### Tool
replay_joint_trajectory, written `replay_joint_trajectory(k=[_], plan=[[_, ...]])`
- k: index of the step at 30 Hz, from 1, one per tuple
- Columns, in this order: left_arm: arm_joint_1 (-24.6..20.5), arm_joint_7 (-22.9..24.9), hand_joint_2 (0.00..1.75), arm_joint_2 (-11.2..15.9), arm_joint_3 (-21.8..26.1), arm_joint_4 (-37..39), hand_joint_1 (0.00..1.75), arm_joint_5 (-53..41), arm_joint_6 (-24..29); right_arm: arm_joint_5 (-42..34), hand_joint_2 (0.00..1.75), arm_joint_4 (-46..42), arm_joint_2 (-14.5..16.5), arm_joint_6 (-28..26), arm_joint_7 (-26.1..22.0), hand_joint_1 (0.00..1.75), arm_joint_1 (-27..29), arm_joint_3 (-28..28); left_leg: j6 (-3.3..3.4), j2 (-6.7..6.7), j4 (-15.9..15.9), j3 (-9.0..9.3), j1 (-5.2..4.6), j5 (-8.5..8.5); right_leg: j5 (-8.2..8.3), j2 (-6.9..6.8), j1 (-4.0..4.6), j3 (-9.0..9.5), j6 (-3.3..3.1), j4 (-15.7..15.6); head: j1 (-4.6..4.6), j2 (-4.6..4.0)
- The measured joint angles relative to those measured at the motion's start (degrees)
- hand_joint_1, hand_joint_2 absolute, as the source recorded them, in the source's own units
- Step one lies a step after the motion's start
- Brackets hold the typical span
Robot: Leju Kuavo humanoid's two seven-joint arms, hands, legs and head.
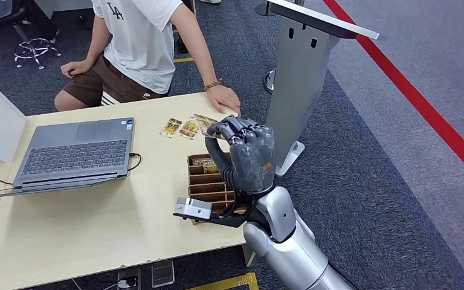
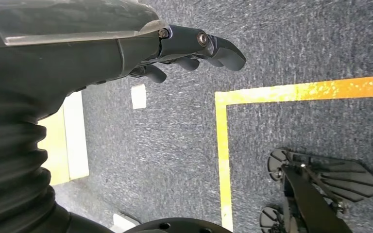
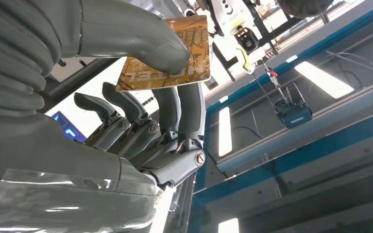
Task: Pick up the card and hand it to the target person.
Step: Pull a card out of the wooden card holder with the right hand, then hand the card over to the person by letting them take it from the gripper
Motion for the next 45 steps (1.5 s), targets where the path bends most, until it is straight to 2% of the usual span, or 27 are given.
replay_joint_trajectory(k=[16, 27, 32, 45], plan=[[0.2, 1.1, 1.75, 0.0, 0.0, 0.0, 0.0, 0.4, 0.4, -0.7, 1.75, 2.0, 2.1, 0.0, -2.7, 1.75, 0.2, -3.2, 0.0, 0.0, 0.0, 0.0, 0.0, 0.0, 0.0, 0.0, 0.0, 0.0, 0.0, 0.0, 0.01, 0.0], [0.2, 0.0, 1.75, 0.0, 0.0, 0.0, 0.0, 0.4, 0.5, -2.0, 1.75, 2.7, 2.9, 0.0, -3.7, 1.75, 0.6, -4.7, 0.0, 0.0, 0.0, -0.01, 0.0, 0.0, 0.0, 0.0, 0.0, -0.01, 0.0, 0.0, 0.02, 0.0], [0.2, 0.0, 1.75, 0.0, 0.0, 0.0, 0.0, 0.6, 0.6, -3.4, 1.75, 3.5, 3.7, 0.0, -6.6, 1.75, 0.8, -6.3, 0.0, 0.0, 0.0, 0.0, 0.0, 0.0, 0.0, 0.0, 0.0, 0.0, 0.0, 0.0, 0.02, 0.0], [0.2, 0.2, 1.75, 0.0, 0.0, 0.0, 0.0, 1.0, 0.7, -6.4, 1.75, 5.6, 5.1, 0.0, -7.0, 1.75, 1.3, -7.8, 0.0, 0.0, 0.0, -0.01, 0.0, 0.0, 0.0, 0.0, 0.0, -0.01, 0.0, 0.0, 0.03, 0.0]])
